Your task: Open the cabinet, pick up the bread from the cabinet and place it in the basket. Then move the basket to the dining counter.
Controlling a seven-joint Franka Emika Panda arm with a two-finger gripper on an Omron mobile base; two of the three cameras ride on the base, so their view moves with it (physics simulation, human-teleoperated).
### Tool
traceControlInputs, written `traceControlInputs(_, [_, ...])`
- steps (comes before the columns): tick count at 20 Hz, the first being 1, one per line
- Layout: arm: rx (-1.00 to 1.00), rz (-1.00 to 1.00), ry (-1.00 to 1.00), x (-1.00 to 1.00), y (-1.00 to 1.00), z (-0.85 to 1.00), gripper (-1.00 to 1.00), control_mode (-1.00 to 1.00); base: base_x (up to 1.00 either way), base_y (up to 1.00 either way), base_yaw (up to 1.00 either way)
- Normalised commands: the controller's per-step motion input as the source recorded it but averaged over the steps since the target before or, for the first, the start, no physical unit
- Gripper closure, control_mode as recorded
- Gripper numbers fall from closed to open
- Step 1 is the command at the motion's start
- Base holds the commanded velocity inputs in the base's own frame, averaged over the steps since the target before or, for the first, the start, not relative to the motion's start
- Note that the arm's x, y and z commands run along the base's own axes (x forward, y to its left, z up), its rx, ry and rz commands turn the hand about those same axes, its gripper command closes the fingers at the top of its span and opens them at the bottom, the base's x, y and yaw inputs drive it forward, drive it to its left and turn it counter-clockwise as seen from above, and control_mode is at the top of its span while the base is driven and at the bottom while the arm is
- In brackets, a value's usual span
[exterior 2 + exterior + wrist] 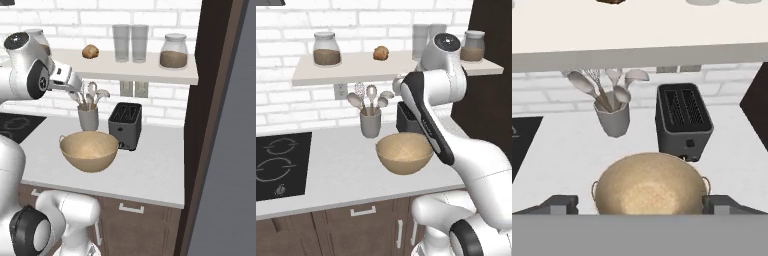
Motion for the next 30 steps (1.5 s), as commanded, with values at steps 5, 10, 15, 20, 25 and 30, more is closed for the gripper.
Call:
traceControlInputs(5, [0.0,-0.06,-0.16,0.36,0.13,0.77,-1.0,-1.0,0.0,0.0,0.0])
traceControlInputs(10, [0.06,0.01,-0.11,0.79,-0.07,0.25,-1.0,-1.0,0.0,0.0,0.0])
traceControlInputs(15, [0.01,0.09,-0.19,0.63,0.0,0.0,-1.0,-1.0,0.0,0.0,0.0])
traceControlInputs(20, [0.0,0.0,-0.05,0.45,0.09,0.14,-1.0,-1.0,0.0,0.0,0.0])
traceControlInputs(25, [0.0,0.0,0.05,0.47,0.15,0.04,-1.0,-1.0,0.0,0.0,0.0])
traceControlInputs(30, [0.0,0.0,0.08,0.43,0.02,0.0,-1.0,-1.0,0.0,0.0,0.0])
